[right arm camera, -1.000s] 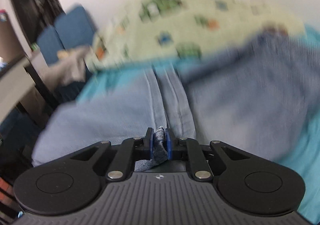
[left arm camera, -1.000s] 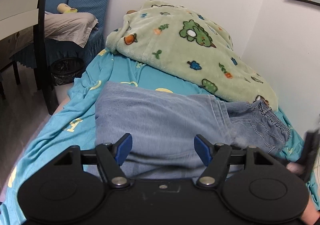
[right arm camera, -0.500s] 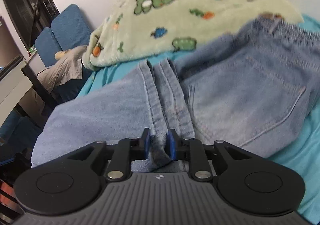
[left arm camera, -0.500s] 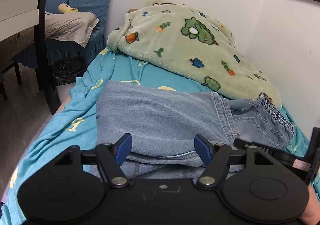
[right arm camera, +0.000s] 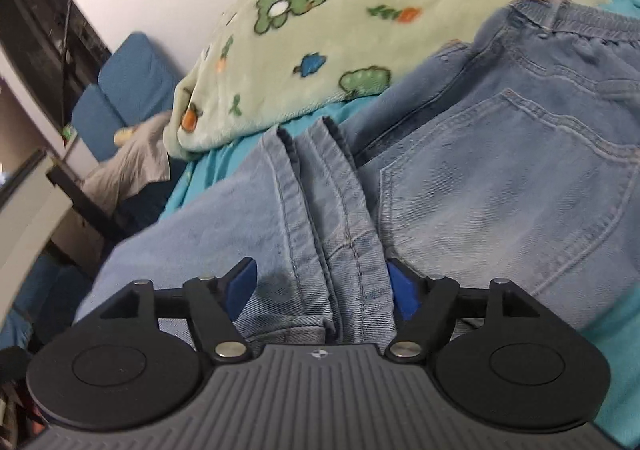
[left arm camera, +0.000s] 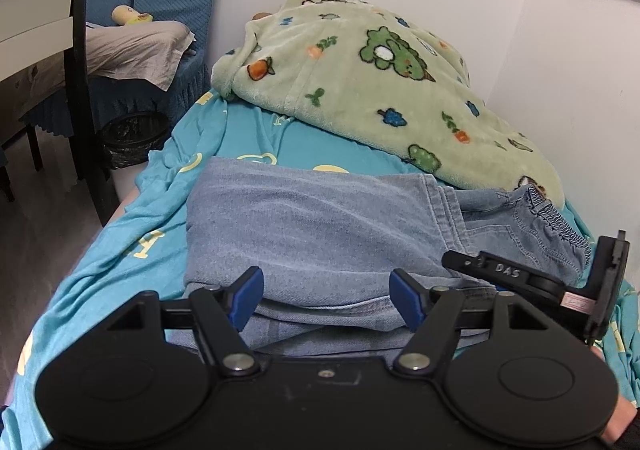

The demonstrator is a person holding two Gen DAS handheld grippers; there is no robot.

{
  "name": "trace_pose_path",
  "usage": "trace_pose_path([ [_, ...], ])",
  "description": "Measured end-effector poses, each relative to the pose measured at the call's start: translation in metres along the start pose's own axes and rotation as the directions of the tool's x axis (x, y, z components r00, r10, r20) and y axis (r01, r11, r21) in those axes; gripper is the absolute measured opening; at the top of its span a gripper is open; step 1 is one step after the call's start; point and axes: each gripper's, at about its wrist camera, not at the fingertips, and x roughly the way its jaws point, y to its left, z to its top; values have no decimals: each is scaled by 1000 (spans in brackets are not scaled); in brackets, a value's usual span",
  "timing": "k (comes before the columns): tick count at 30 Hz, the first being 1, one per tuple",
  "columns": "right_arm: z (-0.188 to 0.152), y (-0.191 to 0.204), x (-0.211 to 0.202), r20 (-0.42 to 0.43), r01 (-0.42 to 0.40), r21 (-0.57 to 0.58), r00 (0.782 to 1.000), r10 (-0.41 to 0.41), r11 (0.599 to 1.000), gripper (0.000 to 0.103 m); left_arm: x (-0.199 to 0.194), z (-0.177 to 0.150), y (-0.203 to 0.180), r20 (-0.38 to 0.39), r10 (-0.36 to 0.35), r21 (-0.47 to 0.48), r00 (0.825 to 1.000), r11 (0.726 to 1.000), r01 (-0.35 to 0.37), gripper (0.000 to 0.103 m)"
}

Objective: Fold clothes

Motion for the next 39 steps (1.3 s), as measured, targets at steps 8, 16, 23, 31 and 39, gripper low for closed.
trace_pose_path([
  [8,0,10,-1,-18,38,-65,999,-39,997,19,5,0,-1,-8,1,-1,1000,1000,-1,67],
  [16,20,10,-26,83,105,-78,992,-99,991,17,6,1,2,-10,4,-20,1000,1000,-4,67],
  [23,5,-20,-8,-16,89,0,996,-89,996,19,9,0,-1,-6,7,0,1000,1000,-7,67],
  [31,51,-42,-72,56,169,29,984,-171,985,35,5,0,3,0,-12,-8,1000,1000,12,67],
  [39,63,-131,-125,144,218,373,947,-288,902,51,8,-1,0,5,2,-3,1000,1000,-2,67],
])
